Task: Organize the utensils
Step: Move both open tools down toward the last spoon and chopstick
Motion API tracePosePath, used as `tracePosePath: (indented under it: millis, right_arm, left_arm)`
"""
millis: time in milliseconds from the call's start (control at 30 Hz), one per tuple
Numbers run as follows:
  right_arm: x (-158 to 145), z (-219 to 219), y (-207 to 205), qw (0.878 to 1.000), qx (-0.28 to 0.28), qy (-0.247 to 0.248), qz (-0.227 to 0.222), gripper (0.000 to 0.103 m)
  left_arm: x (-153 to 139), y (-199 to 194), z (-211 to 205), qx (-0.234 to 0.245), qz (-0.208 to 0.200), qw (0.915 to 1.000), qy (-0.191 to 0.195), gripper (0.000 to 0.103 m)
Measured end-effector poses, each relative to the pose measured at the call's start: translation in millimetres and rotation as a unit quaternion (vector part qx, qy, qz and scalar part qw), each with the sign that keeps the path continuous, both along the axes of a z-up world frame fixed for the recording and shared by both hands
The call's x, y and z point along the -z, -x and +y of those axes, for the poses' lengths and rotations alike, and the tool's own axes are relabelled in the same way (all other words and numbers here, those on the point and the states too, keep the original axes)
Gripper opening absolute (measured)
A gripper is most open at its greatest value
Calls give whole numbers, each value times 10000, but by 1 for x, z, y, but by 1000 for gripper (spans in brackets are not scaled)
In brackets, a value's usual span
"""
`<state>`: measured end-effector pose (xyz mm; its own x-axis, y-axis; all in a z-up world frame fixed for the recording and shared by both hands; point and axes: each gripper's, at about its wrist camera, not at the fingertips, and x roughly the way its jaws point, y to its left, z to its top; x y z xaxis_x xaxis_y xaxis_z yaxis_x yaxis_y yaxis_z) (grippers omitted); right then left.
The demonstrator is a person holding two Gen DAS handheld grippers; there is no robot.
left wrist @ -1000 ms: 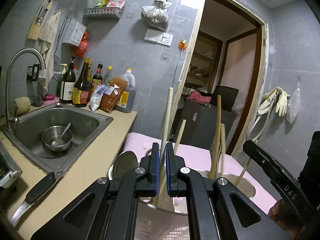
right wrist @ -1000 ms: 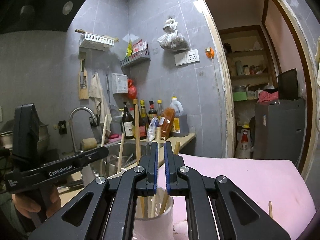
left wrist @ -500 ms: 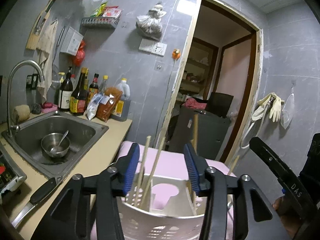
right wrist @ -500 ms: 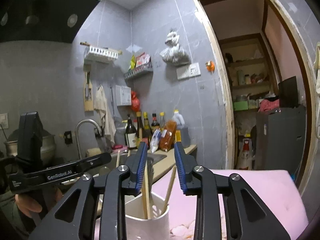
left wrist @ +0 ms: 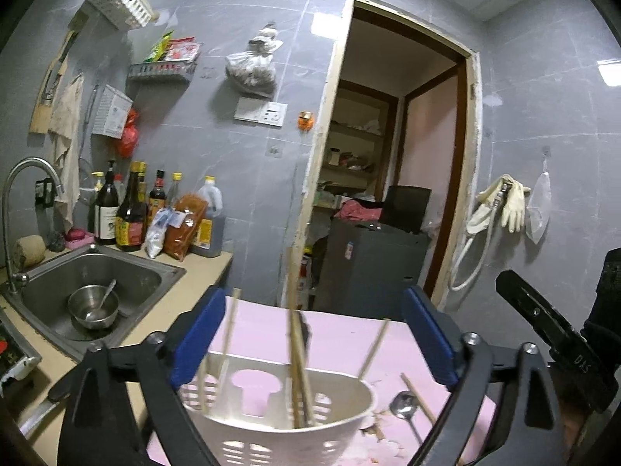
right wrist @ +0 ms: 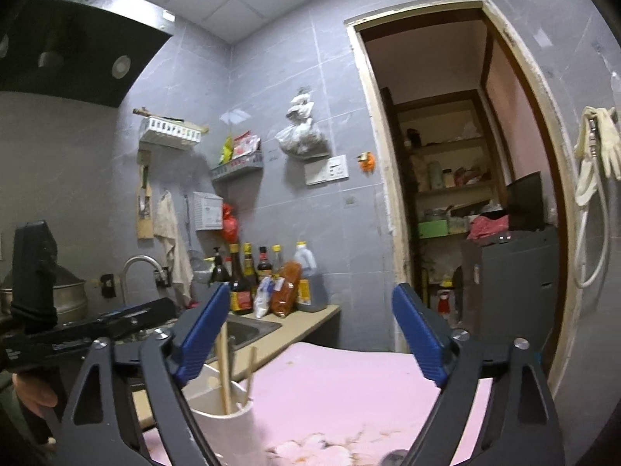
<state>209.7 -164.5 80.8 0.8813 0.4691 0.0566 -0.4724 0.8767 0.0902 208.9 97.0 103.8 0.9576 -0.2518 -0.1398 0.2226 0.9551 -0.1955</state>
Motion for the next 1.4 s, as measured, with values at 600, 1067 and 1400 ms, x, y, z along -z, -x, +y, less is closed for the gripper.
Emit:
tracePosePath:
  millis: [600,1067,1400]
  right_arm:
    - [25,-89,16,9959,703,480,308,103]
    - [61,-115,-5,9809,572,1149,1463,103]
    - [96,-94,-44,9454,242,1733,2751,90]
  left_arm:
    - [37,8,-98,669,421,9957,-486,101]
    - [88,-9,-144,1106,1786,9716,-1092,100]
    - [118,-25,-136,667,2716,9534,-1131,100]
